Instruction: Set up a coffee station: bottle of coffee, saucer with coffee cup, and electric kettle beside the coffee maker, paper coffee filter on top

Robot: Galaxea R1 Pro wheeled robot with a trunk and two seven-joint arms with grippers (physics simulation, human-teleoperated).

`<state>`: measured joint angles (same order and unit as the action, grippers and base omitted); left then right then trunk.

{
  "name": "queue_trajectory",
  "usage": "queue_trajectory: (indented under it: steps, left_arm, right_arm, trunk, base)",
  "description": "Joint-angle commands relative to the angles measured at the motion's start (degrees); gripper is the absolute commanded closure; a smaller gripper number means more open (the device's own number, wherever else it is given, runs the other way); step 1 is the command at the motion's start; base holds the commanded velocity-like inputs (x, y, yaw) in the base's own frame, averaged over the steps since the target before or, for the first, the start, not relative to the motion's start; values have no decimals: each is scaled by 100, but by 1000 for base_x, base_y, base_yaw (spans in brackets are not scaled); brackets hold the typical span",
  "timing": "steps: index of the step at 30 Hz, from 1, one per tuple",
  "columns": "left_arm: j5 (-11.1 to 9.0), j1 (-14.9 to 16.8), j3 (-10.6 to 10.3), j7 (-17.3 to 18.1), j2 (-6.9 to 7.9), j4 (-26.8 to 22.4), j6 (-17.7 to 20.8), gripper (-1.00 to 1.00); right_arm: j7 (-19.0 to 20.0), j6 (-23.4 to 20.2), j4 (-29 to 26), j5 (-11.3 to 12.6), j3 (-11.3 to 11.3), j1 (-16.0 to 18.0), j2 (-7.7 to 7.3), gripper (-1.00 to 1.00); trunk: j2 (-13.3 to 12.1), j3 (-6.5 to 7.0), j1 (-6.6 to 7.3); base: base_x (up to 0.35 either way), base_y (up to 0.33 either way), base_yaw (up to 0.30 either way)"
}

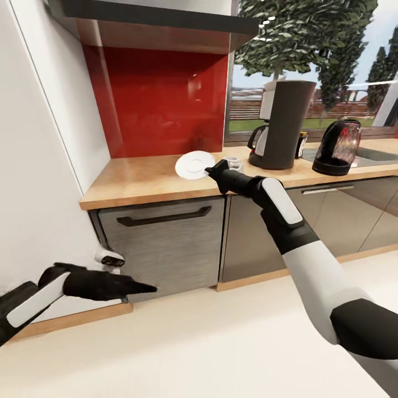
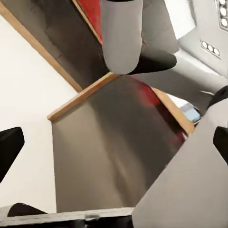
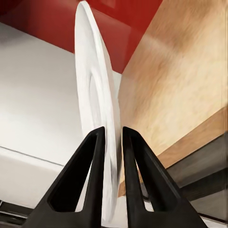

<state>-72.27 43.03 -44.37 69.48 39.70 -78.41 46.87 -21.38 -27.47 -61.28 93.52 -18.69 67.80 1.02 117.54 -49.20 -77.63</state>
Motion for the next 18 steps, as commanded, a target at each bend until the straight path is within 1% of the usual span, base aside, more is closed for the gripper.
queue_trajectory:
  steps: [1, 2, 3, 4, 5, 6, 7, 9, 10, 11, 12, 13, 14, 15, 16, 17, 18]
  left_arm:
    - [-51, -116, -412, 15, 167, 159, -276, -100]
    - [-52, -214, -1008, 60, 322, 434, -711, -100]
    - [-55, -277, -1674, 171, 443, 796, -1215, -100]
    - [-56, -300, -2011, 260, 487, 1011, -1485, -100]
    - [-59, -333, -2649, 501, 550, 1491, -2044, -100]
    - [-61, -345, -2945, 644, 571, 1746, -2319, -100]
    - [-63, -387, -3442, 925, 600, 2231, -2813, -100]
    - [-68, -565, -3773, 1171, 623, 2686, -3196, -100]
    - [-131, -824, -3985, 1333, 637, 3052, -3461, -100]
    - [-340, -1127, -4120, 1437, 643, 3405, -3673, -100]
    - [-340, -1127, -4120, 1437, 643, 3405, -3673, -100]
    - [-624, -1413, -4210, 1503, 639, 3761, -3885, -100]
    - [-745, -1546, -4242, 1527, 634, 3942, -4006, -100]
    - [-984, -1890, -4305, 1567, 609, 4367, -4293, -100]
    - [-1035, -1998, -4318, 1573, 599, 4471, -4356, -100]
    - [-1146, -2325, -4342, 1576, 566, 4784, -4480, -100]
    - [-1174, -2425, -4348, 1577, 545, 4919, -4505, -100]
  right_arm:
    - [-42, 2, -24, 64, 0, 5, -56, 100]
    - [7, -38, -75, 66, -2, 3, -104, 100]
    - [88, -133, -141, 65, -2, -6, -147, 100]
    - [132, -198, -171, 64, -3, -18, -171, 100]
    - [222, -328, -228, 63, 0, -53, -226, 100]
    - [270, -381, -257, 63, 1, -69, -255, 100]
    - [377, -460, -315, 64, 3, -102, -316, 100]
    - [519, -514, -407, 66, 4, -150, -386, 100]
    - [642, -550, -512, 68, 4, -203, -445, 100]
    - [728, -575, -619, 68, 5, -261, -488, 100]
    - [728, -575, -619, 68, 5, -261, -488, 100]
    - [783, -593, -709, 69, 5, -305, -516, 100]
    - [803, -600, -745, 69, 5, -322, -527, 100]
    - [841, -613, -814, 70, 5, -366, -548, 100]
    - [849, -618, -828, 70, 5, -383, -554, 100]
    - [866, -656, -856, 70, 8, -444, -565, 100]
    - [871, -678, -862, 70, 11, -463, -567, 100]
  trunk:
    - [3, -5, 1]
    - [3, -5, 1]
    - [3, -5, 1]
    - [3, -5, 1]
    - [3, -5, 1]
    - [3, -5, 1]
    - [3, -5, 1]
    - [3, -5, 1]
    - [3, -5, 1]
    - [3, -5, 1]
    - [3, -5, 1]
    - [3, -5, 1]
    - [3, -5, 1]
    - [3, -5, 1]
    - [3, -5, 1]
    - [3, -5, 1]
    - [3, -5, 1]
  base:
    - [0, 0, 0]
    - [0, 0, 0]
    - [0, 0, 0]
    - [0, 0, 0]
    - [0, 0, 0]
    - [0, 0, 0]
    - [0, 0, 0]
    - [0, 0, 0]
    - [0, 0, 0]
    - [0, 0, 0]
    - [0, 0, 0]
    - [0, 0, 0]
    - [0, 0, 0]
    - [0, 0, 0]
    - [0, 0, 0]
    - [0, 0, 0]
    - [0, 0, 0]
